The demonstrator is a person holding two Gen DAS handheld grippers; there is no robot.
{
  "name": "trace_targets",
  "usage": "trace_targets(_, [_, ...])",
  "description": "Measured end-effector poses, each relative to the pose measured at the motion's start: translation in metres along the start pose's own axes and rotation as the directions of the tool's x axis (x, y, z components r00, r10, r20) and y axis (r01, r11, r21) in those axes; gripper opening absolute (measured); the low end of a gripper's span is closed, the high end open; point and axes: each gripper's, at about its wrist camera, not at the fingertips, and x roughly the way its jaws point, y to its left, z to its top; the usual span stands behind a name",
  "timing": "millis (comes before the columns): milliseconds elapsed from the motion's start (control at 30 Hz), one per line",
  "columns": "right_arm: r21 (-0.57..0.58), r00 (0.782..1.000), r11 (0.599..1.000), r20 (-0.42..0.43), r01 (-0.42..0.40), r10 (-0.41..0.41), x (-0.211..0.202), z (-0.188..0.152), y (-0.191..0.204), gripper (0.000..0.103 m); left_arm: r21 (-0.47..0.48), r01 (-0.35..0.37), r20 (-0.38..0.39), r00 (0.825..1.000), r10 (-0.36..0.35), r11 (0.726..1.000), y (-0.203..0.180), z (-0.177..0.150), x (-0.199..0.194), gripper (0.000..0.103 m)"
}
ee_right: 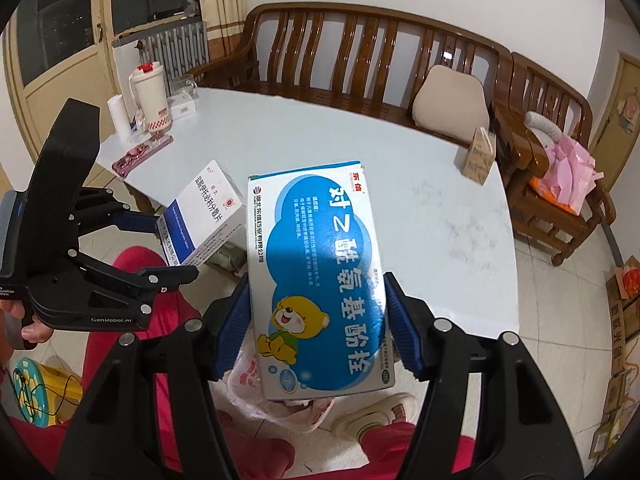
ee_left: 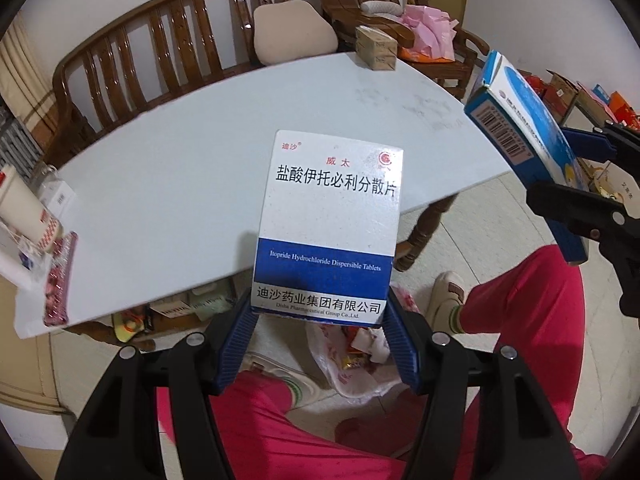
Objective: Collect trash
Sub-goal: 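Lift both medicine boxes and carry them down over the white plastic bag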
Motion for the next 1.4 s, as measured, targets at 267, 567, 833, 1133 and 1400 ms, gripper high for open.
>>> trace_targets(267, [0.021, 0.998, 1.000, -0.065, -0.022, 0.023, 0.018, -0.027, 0.011, 0.062, -0.032, 0.068, -0.058, 0.996, -0.070, 0.997, -0.007, -0.032, 0.028, 0.060])
trace_targets(567, [0.039, 0.990, 0.999, -0.138, -0.035, 0.040, 0.050, -0.060, 0.022, 0.062, -0.060, 0.108, -0.147, 0.982, -0.115, 0.992, -0.014, -0.062, 0.074, 0.060])
trace_targets(833, [0.062, 0.977, 0.998, -0.210, -0.019, 0.032, 0.090, -0.092, 0.024, 0.062, -0.099, 0.126, -0.218, 0.965, -0.145, 0.987, -0.010, -0.079, 0.119, 0.060])
trace_targets(1133, [0.103, 0.958, 0.995, -0.287, 0.010, 0.020, 0.136, -0.117, 0.019, 0.062, -0.138, 0.157, -0.327, 0.925, -0.195, 0.978, -0.014, -0.095, 0.176, 0.060])
trace_targets(1400, [0.127, 0.933, 0.991, -0.361, 0.045, 0.004, 0.189, -0.138, 0.015, 0.062, -0.195, 0.154, -0.414, 0.883, -0.223, 0.969, -0.015, -0.106, 0.230, 0.060])
